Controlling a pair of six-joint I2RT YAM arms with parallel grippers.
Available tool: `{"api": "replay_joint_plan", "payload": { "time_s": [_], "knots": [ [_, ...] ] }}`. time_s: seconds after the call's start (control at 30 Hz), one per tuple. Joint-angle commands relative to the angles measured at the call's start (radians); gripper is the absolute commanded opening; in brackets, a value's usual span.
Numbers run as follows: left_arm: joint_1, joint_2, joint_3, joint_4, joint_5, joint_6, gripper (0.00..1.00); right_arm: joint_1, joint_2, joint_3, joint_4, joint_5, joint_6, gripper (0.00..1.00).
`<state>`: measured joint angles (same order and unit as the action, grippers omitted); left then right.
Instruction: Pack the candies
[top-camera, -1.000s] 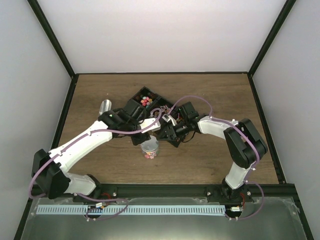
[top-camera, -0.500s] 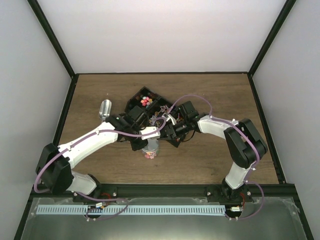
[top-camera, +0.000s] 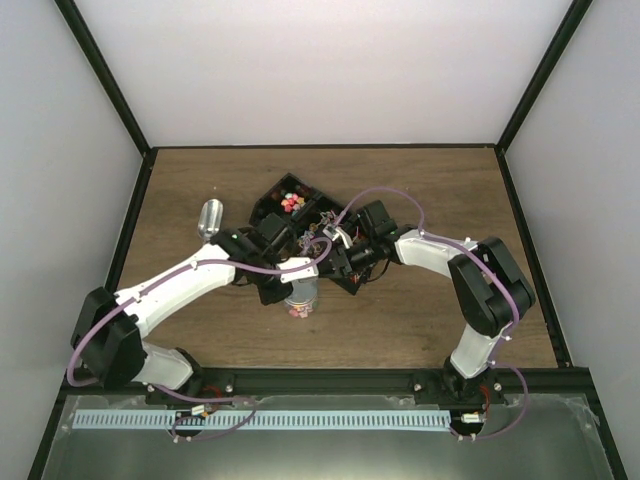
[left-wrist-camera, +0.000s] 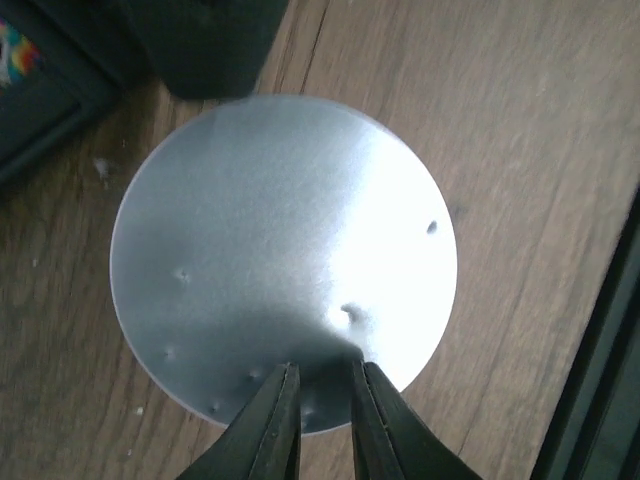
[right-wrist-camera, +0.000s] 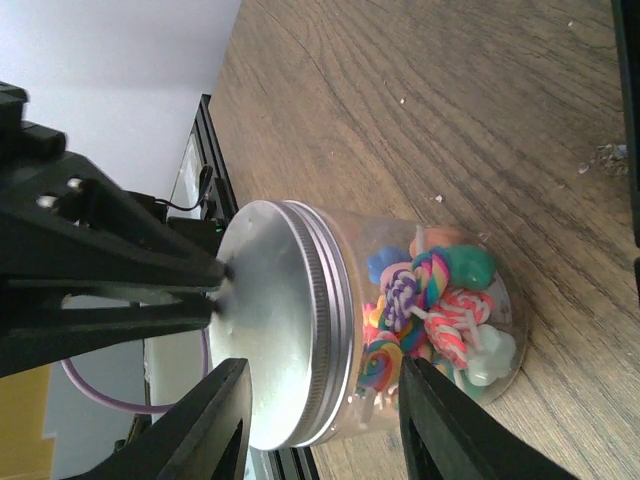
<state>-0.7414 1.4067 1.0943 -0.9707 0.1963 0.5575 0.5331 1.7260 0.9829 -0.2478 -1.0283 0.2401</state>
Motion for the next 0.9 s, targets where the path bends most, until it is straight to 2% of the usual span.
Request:
{"api": "replay_joint_plan", "payload": {
  "time_s": [0.0, 0.13, 0.2, 0.23, 0.3, 0.47, 0.63, 0.8, 0.87],
  "knots": [
    [-0.007, 0.043, -0.068, -0.017, -0.057, 0.021, 0.18, -0.004, 0.000, 0.027, -0.002, -0.005, -0.011, 0.43],
    [-0.006, 0.046, -0.010, -0.032, -0.048, 0.009, 0.18, -0.004, -0.004, 0.024, -0.001, -0.006, -0.015, 0.43],
    [-0.006, 0.034, 0.023, -0.038, -0.030, 0.001, 0.28, -0.005, -0.012, 0.019, 0.004, -0.004, -0.015, 0.43],
    [-0.005, 0.028, 0.045, -0.039, -0.020, -0.006, 0.37, -0.008, -0.014, 0.019, 0.004, -0.004, -0.016, 0.43],
    [-0.003, 0.021, 0.093, -0.051, 0.002, -0.031, 0.62, -0.016, -0.019, 0.018, 0.005, -0.006, -0.017, 0.43],
    [-0.006, 0.004, 0.132, -0.056, 0.014, -0.060, 0.99, -0.067, -0.047, -0.015, 0.031, -0.046, 0.009, 0.47],
    [-0.017, 0.038, 0.104, -0.034, -0.018, -0.108, 1.00, -0.091, -0.146, -0.118, 0.144, -0.073, 0.033, 0.58],
    [-0.043, 0.063, 0.081, 0.014, -0.054, -0.153, 1.00, -0.104, -0.236, -0.210, 0.220, -0.046, 0.006, 0.84],
    [-0.045, 0.070, 0.072, 0.026, -0.054, -0.165, 1.00, -0.111, -0.324, -0.257, 0.251, 0.001, -0.038, 0.90]
  ]
}}
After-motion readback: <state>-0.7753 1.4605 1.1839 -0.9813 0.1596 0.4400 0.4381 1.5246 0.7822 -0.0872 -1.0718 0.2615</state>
